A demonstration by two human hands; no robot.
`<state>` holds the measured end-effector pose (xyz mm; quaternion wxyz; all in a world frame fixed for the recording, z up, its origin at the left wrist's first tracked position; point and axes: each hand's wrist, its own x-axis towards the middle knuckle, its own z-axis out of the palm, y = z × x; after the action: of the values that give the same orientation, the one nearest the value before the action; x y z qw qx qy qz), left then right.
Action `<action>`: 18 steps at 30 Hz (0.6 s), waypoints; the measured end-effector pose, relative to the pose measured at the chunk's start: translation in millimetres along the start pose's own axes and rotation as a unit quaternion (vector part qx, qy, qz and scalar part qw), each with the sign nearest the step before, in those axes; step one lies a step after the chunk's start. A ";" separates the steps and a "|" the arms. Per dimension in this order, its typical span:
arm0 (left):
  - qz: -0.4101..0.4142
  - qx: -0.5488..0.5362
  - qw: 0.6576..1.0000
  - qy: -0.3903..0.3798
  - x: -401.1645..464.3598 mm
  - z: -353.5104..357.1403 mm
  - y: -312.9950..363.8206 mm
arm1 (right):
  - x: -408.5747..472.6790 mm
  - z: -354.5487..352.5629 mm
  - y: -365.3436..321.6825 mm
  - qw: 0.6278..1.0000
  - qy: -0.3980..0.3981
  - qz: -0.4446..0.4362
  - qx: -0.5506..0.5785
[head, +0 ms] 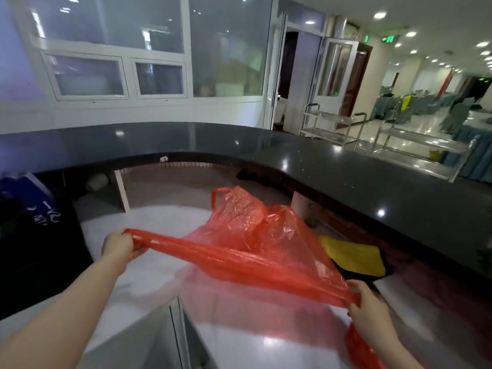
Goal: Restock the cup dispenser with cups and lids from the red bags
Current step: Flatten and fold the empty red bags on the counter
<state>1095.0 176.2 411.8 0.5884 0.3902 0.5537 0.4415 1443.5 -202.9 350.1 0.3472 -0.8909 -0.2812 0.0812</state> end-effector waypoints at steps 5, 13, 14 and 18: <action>0.005 0.131 0.989 -0.072 -24.3 -21.1 -23.0 | -21.4 -13.7 10.5 0.986 -0.134 -0.085 0.046; 0.165 0.289 0.943 0.018 -59.1 -27.3 -11.9 | -29.9 -25.5 0.2 0.987 -0.089 -0.066 0.115; 0.183 0.299 0.937 0.009 -64.2 -23.8 -10.2 | -29.8 -24.7 -2.2 0.987 -0.088 -0.071 0.116; 0.246 0.322 0.913 -0.042 -82.9 -2.9 -5.8 | -28.2 -18.0 -11.6 0.984 -0.092 -0.097 0.121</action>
<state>1092.9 95.5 431.5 0.3259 0.7006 0.5274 0.3532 1421.1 -222.0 369.8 0.4316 -0.7993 -0.3852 0.1624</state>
